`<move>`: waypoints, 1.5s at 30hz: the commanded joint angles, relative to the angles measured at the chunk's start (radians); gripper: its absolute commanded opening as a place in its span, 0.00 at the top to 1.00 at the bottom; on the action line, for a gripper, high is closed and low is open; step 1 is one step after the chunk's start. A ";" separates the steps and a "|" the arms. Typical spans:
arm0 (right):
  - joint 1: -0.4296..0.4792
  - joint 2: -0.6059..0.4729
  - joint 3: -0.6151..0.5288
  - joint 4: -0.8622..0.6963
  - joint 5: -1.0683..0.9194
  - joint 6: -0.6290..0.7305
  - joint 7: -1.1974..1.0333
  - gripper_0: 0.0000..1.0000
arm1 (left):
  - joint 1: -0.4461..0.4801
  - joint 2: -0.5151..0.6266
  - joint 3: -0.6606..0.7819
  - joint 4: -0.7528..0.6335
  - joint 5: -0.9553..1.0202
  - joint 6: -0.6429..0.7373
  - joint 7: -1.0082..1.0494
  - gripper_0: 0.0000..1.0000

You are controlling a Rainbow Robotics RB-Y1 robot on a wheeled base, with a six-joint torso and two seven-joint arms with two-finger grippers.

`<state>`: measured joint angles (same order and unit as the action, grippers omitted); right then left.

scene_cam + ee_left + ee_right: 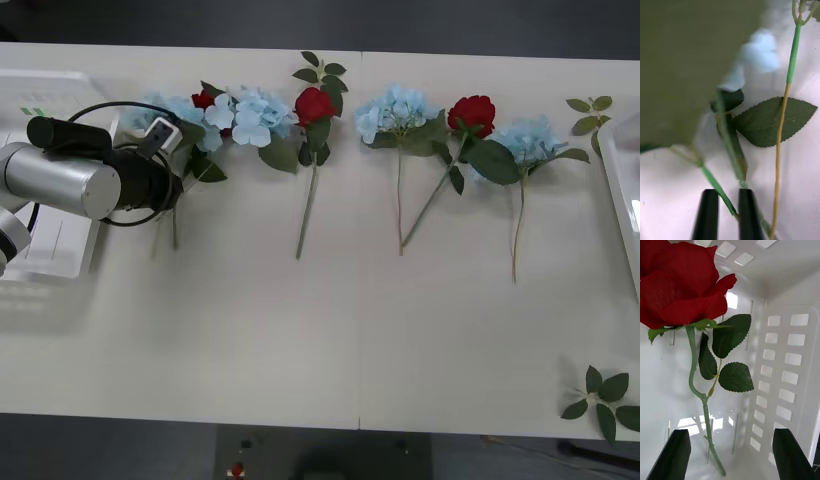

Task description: Put the red flowers into the right box and the blue flowers into the left box

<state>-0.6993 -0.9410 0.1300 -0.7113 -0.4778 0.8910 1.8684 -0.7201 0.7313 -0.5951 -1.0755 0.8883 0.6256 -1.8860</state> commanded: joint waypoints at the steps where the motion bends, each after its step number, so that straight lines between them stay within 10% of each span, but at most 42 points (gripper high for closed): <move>1: -0.019 -0.027 0.000 -0.013 -0.002 -0.001 0.023 0.36 | -0.024 0.002 0.015 -0.015 0.003 -0.003 0.053 1.00; 11: -0.020 -0.039 0.000 -0.074 -0.077 0.065 0.040 0.36 | -0.025 0.054 0.032 -0.118 0.017 0.157 0.067 1.00; 24: -0.052 -0.120 -0.075 -0.507 -0.401 0.724 -0.115 0.36 | -0.025 0.071 0.032 -0.132 0.044 0.164 0.073 1.00; 45: 0.020 0.025 0.272 -0.550 -0.532 0.327 -0.655 0.36 | -0.025 0.163 0.370 -0.434 0.126 0.738 0.077 1.00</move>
<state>-0.6680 -0.9204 0.3785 -1.2377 -1.0215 1.2443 1.2983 -0.7200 0.8697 -0.2834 -1.4627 1.0022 1.3184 -1.8557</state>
